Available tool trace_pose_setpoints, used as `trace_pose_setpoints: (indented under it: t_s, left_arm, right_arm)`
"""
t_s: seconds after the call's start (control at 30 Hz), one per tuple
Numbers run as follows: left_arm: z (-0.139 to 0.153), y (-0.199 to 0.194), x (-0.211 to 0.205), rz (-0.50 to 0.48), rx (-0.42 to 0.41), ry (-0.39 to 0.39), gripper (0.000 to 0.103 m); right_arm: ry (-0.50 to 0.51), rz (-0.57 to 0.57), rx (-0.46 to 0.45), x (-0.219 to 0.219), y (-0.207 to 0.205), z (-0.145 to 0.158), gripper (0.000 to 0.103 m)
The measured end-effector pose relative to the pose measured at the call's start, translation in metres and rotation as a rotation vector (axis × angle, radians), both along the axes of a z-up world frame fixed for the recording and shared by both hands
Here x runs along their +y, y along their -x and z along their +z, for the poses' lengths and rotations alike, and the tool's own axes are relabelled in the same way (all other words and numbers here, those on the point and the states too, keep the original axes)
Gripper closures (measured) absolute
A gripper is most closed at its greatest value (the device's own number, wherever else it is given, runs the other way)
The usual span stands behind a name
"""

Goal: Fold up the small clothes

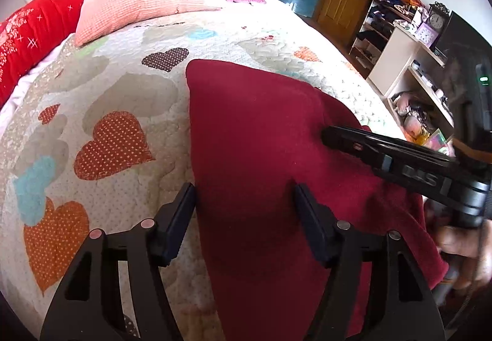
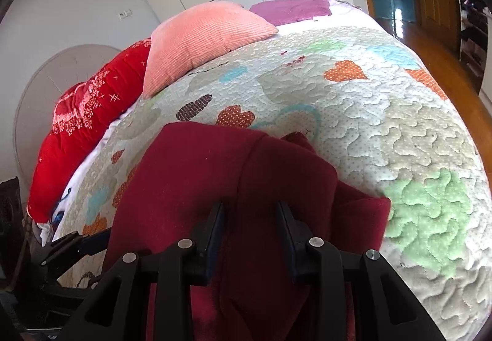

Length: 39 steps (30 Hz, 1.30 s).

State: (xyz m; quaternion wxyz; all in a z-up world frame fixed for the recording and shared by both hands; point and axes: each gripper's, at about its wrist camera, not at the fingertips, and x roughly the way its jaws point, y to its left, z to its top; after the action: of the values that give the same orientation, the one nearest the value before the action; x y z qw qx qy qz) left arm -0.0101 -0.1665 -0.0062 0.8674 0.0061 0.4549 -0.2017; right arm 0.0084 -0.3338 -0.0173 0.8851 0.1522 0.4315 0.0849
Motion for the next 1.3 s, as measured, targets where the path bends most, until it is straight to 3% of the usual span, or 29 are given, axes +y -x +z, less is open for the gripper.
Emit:
trace_pose_setpoints:
  t_s: [0.07,0.23,0.4,0.53,0.77,0.83,0.9,0.97,1.17,1.3]
  left_arm:
    - [0.002,0.002,0.001,0.003,-0.006,-0.004,0.036]
    - [0.004,0.008,0.001,0.004,-0.011,-0.008,0.036]
    - [0.003,0.010,0.000,-0.004,-0.004,-0.005,0.036]
    - [0.004,0.016,-0.007,-0.008,-0.032,-0.051,0.036]
    - [0.014,0.029,0.006,0.006,-0.032,-0.016,0.036]
    - [0.010,0.031,0.010,0.006,-0.008,0.007,0.036]
    - [0.005,0.031,0.015,0.003,0.028,0.047,0.036]
    - [0.003,0.032,0.022,0.004,0.052,0.086,0.035]
    - [-0.007,0.018,0.043,0.031,0.146,0.249,0.025]
    - [-0.023,0.005,0.042,0.053,0.229,0.323,0.021]
  right_arm:
    - [0.042,0.011,0.020,0.005,0.011,0.014,0.070]
    - [0.123,0.102,-0.036,0.025,0.062,0.043,0.069]
    - [0.246,0.034,-0.004,0.018,0.110,0.022,0.067]
    - [0.161,-0.007,0.013,0.003,0.123,-0.001,0.064]
    - [0.094,-0.031,-0.059,-0.003,0.137,0.033,0.061]
    - [0.101,-0.032,-0.073,0.000,0.133,0.030,0.056]
    - [0.113,-0.049,-0.039,-0.001,0.121,0.016,0.050]
    - [0.080,-0.059,0.026,-0.008,0.109,-0.002,0.036]
    - [-0.091,-0.120,-0.015,-0.036,0.106,-0.001,0.022]
    - [-0.180,-0.117,-0.002,-0.043,0.085,-0.013,0.021]
